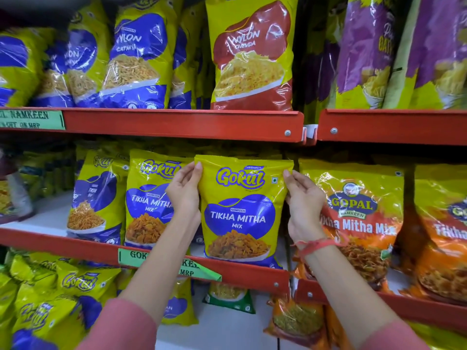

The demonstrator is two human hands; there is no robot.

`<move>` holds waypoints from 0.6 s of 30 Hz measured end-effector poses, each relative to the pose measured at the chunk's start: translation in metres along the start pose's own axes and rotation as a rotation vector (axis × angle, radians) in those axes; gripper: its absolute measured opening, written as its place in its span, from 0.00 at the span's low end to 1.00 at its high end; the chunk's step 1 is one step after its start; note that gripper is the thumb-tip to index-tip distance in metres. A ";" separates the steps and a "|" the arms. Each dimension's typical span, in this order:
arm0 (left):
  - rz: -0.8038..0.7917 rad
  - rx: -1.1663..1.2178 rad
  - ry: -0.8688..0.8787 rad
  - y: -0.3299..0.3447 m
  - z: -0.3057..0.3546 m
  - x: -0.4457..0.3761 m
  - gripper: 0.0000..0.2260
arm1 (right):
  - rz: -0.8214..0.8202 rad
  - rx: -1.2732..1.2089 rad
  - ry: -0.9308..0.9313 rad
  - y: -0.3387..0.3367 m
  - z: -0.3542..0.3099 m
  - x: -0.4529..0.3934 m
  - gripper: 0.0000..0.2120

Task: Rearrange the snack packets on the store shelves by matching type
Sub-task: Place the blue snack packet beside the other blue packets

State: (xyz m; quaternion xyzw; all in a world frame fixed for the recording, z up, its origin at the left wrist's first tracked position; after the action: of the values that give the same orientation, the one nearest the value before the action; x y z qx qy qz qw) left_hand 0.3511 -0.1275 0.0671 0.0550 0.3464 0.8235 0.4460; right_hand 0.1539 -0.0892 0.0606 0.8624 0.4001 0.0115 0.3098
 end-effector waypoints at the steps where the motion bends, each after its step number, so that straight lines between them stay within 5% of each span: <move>1: 0.003 -0.066 0.065 0.002 -0.003 -0.001 0.06 | 0.006 0.073 -0.054 0.000 0.003 -0.002 0.03; 5: -0.100 -0.519 0.583 -0.010 -0.020 0.031 0.20 | -0.086 0.478 -0.573 -0.007 0.018 0.024 0.24; 9: -0.306 -0.951 1.084 -0.027 -0.065 0.045 0.26 | -0.187 0.994 -1.154 -0.015 0.062 0.041 0.28; 18: -0.505 -1.161 1.152 -0.027 -0.081 0.030 0.28 | -0.299 1.325 -1.166 -0.018 0.086 0.017 0.33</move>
State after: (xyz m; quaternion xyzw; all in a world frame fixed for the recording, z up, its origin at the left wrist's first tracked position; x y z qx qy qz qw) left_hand 0.3195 -0.1369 -0.0175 -0.6881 0.0441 0.6458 0.3280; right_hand 0.1760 -0.1140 -0.0226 0.6720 0.2120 -0.7025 -0.0994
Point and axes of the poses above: each hand's wrist, its own x-axis away from the middle knuckle, its own y-axis out of the palm, z = x × y, the point moved 1 cm from there along -x, towards the middle knuckle, and after that the axes turned 11 degrees about z, right-handed, at the moved point
